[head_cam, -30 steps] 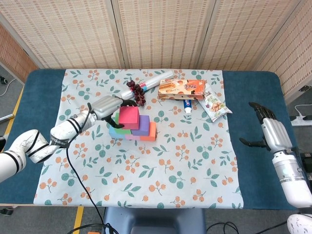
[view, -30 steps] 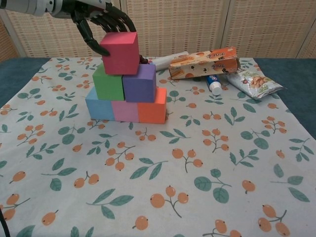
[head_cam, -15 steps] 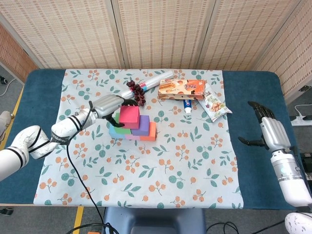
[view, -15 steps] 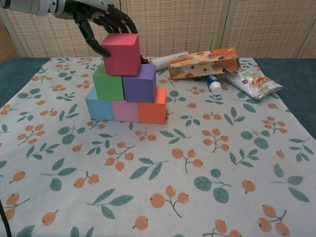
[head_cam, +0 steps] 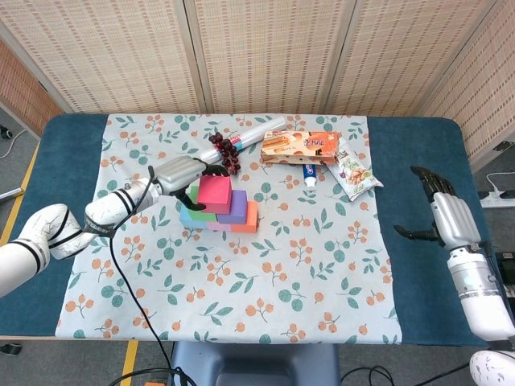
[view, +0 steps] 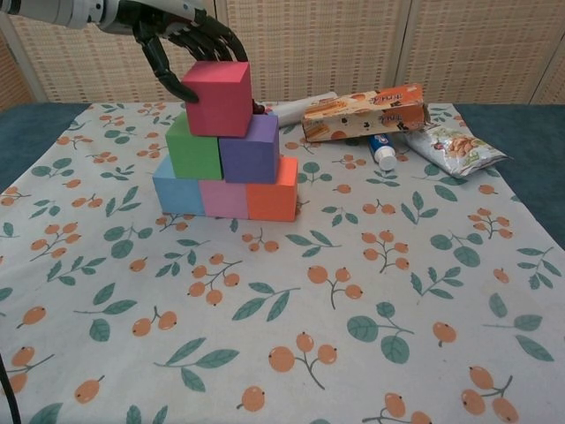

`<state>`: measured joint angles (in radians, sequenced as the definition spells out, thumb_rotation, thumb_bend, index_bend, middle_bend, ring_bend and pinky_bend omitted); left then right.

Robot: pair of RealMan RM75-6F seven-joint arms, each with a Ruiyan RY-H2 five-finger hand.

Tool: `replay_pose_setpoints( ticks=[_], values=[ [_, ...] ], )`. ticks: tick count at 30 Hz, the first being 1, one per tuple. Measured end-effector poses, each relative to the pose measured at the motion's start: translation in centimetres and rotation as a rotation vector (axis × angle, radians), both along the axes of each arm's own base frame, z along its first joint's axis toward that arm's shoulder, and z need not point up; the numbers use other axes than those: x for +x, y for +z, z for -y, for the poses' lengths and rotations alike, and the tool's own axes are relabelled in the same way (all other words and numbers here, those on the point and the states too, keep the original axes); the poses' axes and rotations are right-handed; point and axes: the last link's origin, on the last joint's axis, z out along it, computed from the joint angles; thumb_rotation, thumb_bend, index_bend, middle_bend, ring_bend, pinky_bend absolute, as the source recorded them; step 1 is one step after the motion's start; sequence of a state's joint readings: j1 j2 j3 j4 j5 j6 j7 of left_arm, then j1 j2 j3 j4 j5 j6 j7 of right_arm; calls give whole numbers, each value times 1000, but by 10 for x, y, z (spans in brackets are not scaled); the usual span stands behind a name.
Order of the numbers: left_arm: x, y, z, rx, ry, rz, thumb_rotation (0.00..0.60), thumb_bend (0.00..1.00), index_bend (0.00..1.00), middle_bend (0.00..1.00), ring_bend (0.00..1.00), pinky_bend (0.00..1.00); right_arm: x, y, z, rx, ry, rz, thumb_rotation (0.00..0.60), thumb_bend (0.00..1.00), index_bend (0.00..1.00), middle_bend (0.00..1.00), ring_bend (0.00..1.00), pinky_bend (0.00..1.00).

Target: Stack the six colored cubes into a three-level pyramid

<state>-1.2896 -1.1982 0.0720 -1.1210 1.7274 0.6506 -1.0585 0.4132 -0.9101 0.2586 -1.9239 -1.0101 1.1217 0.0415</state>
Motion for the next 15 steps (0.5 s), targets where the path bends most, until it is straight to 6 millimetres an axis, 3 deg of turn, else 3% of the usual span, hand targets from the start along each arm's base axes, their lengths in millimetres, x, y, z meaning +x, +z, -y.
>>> replay_pose_setpoints(
  ticks=[15],
  values=[
    [2, 0, -2, 0, -6, -13, 600, 292, 366, 337, 245, 197, 0, 1, 0, -1, -4, 1, 600, 74, 0, 37, 0, 0]
  ],
)
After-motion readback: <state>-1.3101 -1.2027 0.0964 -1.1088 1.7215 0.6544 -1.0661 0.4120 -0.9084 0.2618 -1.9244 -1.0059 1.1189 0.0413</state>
